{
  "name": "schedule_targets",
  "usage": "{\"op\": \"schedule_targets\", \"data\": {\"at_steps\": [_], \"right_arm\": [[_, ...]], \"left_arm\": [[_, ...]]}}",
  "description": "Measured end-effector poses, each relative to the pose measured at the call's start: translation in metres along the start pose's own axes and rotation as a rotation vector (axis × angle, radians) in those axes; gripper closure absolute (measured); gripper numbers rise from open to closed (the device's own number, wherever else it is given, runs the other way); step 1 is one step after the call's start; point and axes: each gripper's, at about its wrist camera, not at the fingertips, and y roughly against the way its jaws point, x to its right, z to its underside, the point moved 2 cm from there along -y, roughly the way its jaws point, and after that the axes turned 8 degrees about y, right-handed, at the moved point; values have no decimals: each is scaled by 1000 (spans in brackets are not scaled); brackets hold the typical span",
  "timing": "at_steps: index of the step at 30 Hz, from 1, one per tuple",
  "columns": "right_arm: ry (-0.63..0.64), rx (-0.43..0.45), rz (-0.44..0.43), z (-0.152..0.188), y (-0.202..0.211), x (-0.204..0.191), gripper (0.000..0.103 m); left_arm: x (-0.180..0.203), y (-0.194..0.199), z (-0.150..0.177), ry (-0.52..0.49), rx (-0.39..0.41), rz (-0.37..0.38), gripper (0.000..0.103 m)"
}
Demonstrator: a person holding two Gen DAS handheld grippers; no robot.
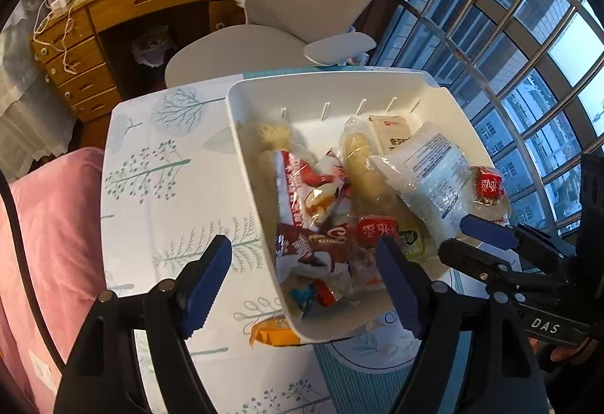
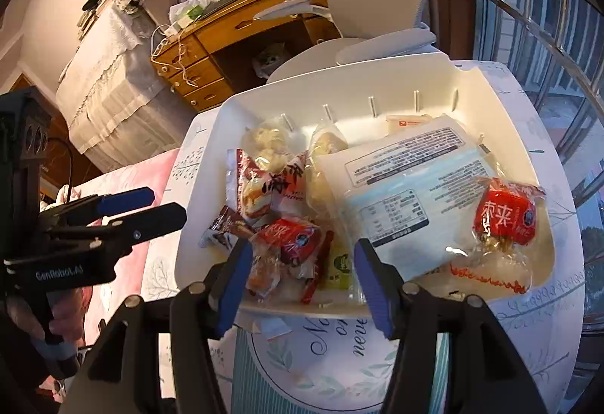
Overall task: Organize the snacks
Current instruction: 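Carry both held snacks into the white tray and open both tools, then move the right tool to the orange-white bar and grasp it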
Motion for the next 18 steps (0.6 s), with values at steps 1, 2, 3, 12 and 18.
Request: {"op": "schedule_targets", "data": {"at_steps": [1,2,3,12,18], "right_arm": [[1,2,-5,1,2,-1,46],[5,6,-10,3,4,-2,46],[8,9,-14,5,5,-3,46],[109,28,-44,27,19,-22,46],[242,16,-45,49,16,-38,46]], "left_arm": [[-1,1,2,6,-5,-1,25],[-1,2,3,11,-11,-2,25],[-2,3,5,18,-17,-5,24],[-19,17,33,116,-25,-55,23],[-38,24,62,222,-46,-97,23]]}}
